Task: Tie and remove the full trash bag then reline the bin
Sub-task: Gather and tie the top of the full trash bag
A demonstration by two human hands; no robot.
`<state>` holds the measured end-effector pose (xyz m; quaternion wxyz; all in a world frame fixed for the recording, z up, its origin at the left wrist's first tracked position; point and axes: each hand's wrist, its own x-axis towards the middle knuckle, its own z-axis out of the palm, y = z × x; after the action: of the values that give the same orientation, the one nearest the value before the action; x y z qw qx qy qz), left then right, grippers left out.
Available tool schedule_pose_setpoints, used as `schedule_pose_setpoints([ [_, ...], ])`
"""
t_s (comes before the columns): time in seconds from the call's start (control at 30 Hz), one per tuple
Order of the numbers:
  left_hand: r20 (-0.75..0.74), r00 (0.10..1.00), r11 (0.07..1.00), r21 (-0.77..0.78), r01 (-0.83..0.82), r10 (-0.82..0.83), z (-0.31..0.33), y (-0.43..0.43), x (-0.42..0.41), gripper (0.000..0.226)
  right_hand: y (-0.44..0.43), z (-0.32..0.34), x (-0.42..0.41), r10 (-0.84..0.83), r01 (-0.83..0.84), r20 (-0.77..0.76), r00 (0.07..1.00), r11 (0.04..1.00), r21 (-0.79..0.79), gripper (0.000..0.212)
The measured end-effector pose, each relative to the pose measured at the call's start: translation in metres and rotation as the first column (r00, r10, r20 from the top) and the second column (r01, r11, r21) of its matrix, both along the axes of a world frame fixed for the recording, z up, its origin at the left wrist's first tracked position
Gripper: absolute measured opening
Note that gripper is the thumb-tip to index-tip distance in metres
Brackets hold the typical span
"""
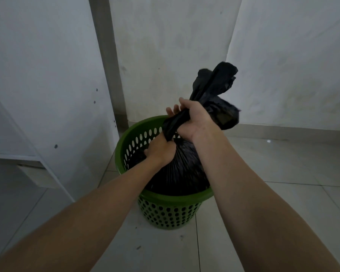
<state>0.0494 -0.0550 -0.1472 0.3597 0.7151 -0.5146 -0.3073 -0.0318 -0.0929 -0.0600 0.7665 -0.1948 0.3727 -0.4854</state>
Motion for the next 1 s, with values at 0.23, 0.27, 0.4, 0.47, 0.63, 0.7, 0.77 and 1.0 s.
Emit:
schedule_pose_setpoints([
  [0.23,0.523,0.852,0.984,-0.141,0.110,-0.020,-0.007,-0.006,0.000,0.034,-0.015,-0.002,-0.012,-0.154,0.144,0.114,0.982,0.986,0.088,0.014],
  [0.27,0.493,0.867,0.966,-0.187,0.177,-0.063,-0.007,-0.007,0.002,0.038,-0.016,-0.001,-0.011,-0.143,0.133,0.118,0.983,0.987,0.087,0.016],
  [0.4,-0.256,0.939,0.964,-0.192,0.184,-0.230,0.005,-0.004,0.003,0.026,-0.018,-0.002,-0.008,-0.074,0.066,0.129,0.989,0.996,0.067,0.012],
  [0.47,-0.415,0.906,0.994,-0.103,0.043,-0.082,0.007,-0.003,0.000,0.017,-0.015,-0.008,-0.009,-0.011,0.009,-0.083,0.997,1.000,-0.030,0.034],
  [0.63,-0.579,0.791,0.980,0.121,-0.155,0.197,0.010,-0.011,-0.002,0.033,0.006,-0.050,-0.025,-0.078,-0.425,-0.888,0.453,0.857,-0.292,0.087],
  [0.7,-0.577,0.775,0.966,0.177,-0.190,0.258,0.011,-0.016,-0.003,0.042,0.017,-0.066,-0.028,0.073,-0.621,-0.923,0.378,0.760,-0.194,0.073],
  [0.77,-0.573,0.760,0.951,0.205,-0.232,0.308,0.012,-0.018,-0.005,0.033,0.025,-0.077,-0.031,0.154,-0.681,-0.892,0.424,0.704,-0.202,0.053],
  [1.0,-0.561,0.738,0.926,0.201,-0.319,0.376,0.014,-0.022,-0.009,0.032,0.013,-0.074,-0.034,0.065,-0.865,-0.996,0.062,0.502,-0.021,0.085],
])
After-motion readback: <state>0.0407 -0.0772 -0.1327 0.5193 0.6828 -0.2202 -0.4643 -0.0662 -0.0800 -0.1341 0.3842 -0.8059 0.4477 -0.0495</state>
